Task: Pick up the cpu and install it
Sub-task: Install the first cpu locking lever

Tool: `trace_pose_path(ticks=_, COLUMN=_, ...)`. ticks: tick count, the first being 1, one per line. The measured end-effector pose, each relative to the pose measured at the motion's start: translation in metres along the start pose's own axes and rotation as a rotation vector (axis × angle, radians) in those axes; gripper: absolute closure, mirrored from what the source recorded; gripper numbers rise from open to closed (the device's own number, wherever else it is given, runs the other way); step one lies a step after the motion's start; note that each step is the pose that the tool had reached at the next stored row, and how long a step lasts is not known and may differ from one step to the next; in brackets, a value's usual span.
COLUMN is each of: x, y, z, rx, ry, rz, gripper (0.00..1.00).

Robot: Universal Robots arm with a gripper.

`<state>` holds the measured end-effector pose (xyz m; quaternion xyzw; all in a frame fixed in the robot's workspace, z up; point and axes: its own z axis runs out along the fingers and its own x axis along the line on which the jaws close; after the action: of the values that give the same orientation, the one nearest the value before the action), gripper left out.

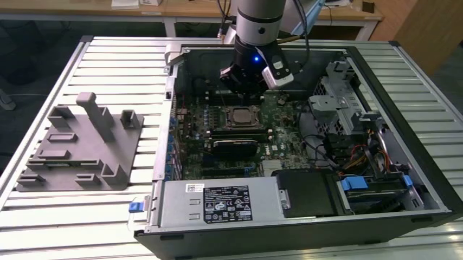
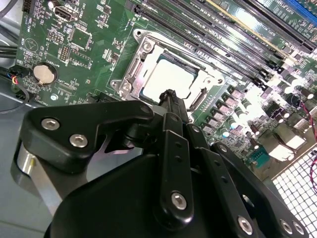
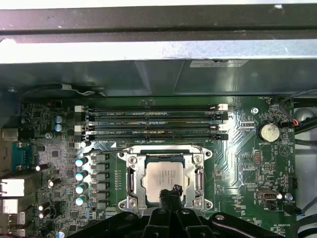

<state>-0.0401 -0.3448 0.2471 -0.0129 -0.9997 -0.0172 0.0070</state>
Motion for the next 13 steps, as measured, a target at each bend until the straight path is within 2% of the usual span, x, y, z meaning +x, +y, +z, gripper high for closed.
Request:
trace_pose_path(ticks=9, x=0.0000, y=0.0000, z=-0.0002, rx=0.0000, ry=0.0000, rz=0.000, gripper=0.89)
trace_pose_path(ticks=13, x=0.0029, y=-0.0001, z=-0.0002, rx=0.0001, ry=0.0001, rz=0.000, gripper=0.89)
